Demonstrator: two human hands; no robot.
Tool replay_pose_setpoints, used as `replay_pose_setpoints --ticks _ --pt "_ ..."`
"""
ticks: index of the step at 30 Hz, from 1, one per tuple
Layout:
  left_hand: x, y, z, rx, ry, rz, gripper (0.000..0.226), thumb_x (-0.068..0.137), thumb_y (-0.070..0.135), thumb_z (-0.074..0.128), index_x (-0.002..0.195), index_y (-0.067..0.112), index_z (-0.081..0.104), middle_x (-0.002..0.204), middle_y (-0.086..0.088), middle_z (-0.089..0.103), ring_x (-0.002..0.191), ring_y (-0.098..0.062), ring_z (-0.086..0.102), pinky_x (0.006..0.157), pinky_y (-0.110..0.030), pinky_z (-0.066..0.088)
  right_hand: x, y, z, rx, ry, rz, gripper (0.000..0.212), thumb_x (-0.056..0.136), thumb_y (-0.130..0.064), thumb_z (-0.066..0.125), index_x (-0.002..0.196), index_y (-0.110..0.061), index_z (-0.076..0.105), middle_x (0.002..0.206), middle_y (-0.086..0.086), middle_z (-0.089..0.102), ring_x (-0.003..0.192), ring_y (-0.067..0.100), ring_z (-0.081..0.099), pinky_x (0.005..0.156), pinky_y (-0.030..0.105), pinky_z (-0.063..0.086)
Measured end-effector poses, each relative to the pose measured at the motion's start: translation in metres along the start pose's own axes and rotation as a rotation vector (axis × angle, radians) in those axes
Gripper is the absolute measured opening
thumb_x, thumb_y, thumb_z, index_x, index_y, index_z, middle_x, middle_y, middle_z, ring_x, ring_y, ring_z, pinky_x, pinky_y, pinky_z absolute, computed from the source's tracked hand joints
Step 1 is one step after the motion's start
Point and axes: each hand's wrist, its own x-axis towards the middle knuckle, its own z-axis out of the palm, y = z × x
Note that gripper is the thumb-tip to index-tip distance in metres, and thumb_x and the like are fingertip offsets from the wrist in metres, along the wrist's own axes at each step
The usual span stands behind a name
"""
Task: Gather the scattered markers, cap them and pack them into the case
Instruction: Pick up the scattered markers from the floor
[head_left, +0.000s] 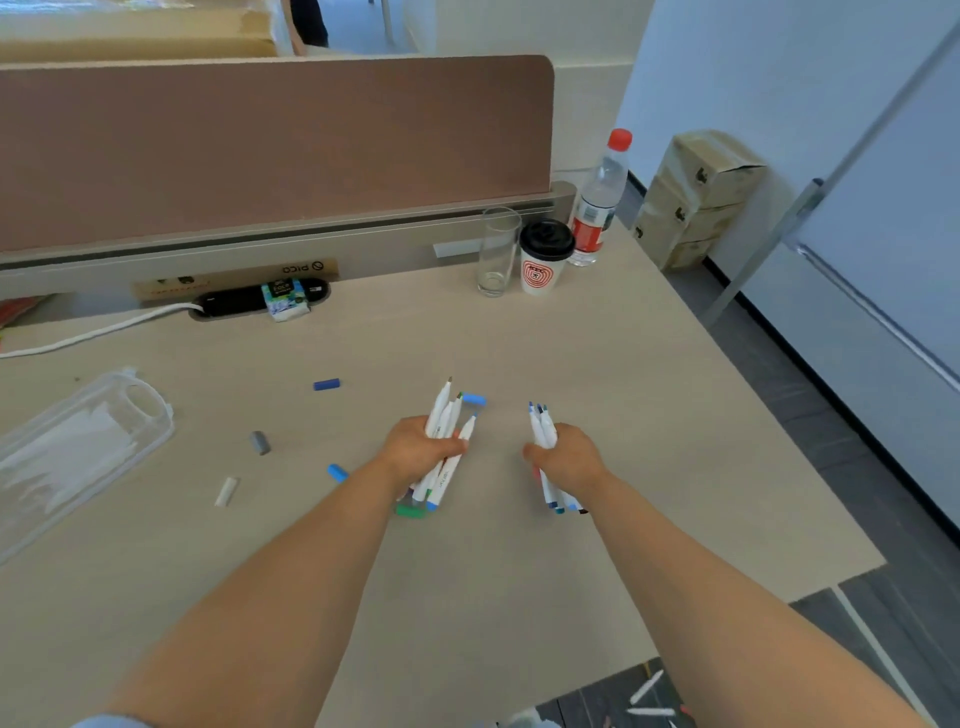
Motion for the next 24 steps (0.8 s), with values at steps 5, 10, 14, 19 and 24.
replay_pose_setpoints --ticks 5,10,14,19,24 --pt "-0.004 0.006 0.039 -0.092 -0.116 -0.002 0.005 0.088 0.008 0.059 0.085 0.008 0.055 0.074 -0.008 0.063 0.057 -0.012 0.064 0.056 -0.023 0.051 -0.003 0.031 -0.024 0.023 0.025 0.085 0.014 0.084 -0.014 0.057 0.092 -0.007 0.047 0.09 0.009 0.055 0.081 0.026 0.053 0.072 0.031 0.045" --pt "-0.003 0.011 0.099 0.018 -0.109 0.002 0.008 0.087 0.012 0.061 0.082 0.01 0.055 0.074 -0.004 0.065 0.058 -0.008 0.065 0.061 -0.019 0.05 -0.006 0.069 -0.057 0.021 0.048 0.15 0.013 0.086 -0.01 0.053 0.096 -0.009 0.044 0.08 0.006 0.051 0.066 0.025 0.053 0.067 0.038 0.05" --pt "-0.001 0.023 0.146 0.191 0.045 -0.001 0.02 0.085 0.019 0.064 0.1 0.007 0.058 0.095 -0.006 0.06 0.093 -0.026 0.059 0.076 -0.028 0.042 -0.008 0.093 -0.08 0.005 0.086 0.175 0.015 0.085 -0.01 0.056 0.095 -0.011 0.045 0.079 0.006 0.054 0.063 0.026 0.054 0.062 0.037 0.05" --pt "0.003 0.038 0.184 0.318 0.152 -0.039 0.029 0.087 0.018 0.058 0.11 0.002 0.052 0.114 -0.013 0.059 0.104 -0.029 0.057 0.073 -0.027 0.038 -0.004 0.114 -0.098 -0.054 0.111 0.152 0.018 0.082 -0.008 0.054 0.097 -0.007 0.046 0.07 -0.007 0.052 0.037 0.014 0.05 0.04 0.022 0.037" --pt "0.007 0.042 0.205 0.361 0.168 -0.049 0.03 0.086 0.017 0.059 0.112 0.002 0.052 0.116 -0.014 0.057 0.104 -0.028 0.057 0.074 -0.028 0.04 0.005 0.123 -0.097 0.008 0.174 0.134 0.017 0.079 -0.004 0.061 0.09 -0.006 0.048 0.077 0.005 0.051 0.056 0.028 0.056 0.063 0.045 0.055"
